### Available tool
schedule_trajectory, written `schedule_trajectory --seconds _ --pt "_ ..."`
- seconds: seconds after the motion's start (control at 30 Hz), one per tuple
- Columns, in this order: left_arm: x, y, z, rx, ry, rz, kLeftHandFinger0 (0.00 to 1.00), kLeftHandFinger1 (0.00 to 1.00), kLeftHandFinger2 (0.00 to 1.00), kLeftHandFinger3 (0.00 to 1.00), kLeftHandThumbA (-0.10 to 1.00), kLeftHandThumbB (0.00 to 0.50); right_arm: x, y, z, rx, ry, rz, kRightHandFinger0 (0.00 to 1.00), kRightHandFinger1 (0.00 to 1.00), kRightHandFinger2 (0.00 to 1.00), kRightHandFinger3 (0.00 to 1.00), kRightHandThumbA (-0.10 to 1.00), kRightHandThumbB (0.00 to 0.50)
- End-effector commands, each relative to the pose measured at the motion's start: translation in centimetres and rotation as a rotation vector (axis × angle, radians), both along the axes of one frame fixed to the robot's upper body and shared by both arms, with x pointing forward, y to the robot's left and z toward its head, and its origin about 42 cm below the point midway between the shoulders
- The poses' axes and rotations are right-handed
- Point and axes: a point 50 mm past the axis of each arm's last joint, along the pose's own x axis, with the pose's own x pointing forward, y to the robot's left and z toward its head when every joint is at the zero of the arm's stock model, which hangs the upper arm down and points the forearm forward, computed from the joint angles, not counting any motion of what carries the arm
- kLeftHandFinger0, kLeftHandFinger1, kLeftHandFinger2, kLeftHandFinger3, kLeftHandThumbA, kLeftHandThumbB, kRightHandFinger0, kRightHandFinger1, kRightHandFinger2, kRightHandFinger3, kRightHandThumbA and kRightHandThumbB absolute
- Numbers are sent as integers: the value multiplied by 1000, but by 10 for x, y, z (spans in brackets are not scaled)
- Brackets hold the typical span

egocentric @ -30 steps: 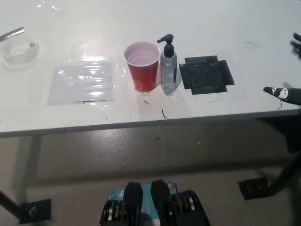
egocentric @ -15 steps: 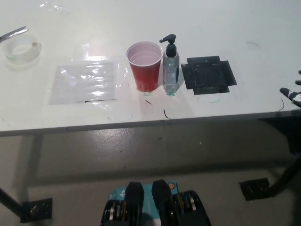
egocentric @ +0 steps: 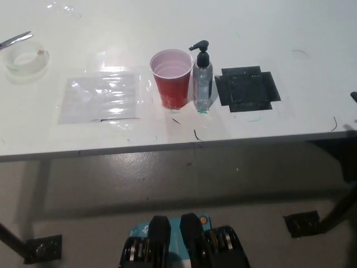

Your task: The robot uses its right hand to press the hand soap kept in the middle of the table to get liquid hand soap out

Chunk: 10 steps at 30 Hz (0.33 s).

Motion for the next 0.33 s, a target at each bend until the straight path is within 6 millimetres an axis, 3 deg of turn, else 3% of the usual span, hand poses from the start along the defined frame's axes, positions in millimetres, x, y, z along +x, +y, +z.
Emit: schedule_trajectory --seconds 0.0,0.1,0.3 --pt "1 6 20 55 -64 21 0 23 100 344 1000 82 12 2 27 52 -69 5 274 457 662 842 1000 250" --pt "-1 7 19 42 -65 24 6 32 123 367 999 104 16 5 31 54 -73 12 309 477 664 863 1000 218" --pt "-3 7 19 52 -56 30 9 27 110 341 1000 96 15 9 34 61 -83 10 417 507 638 835 1000 195"
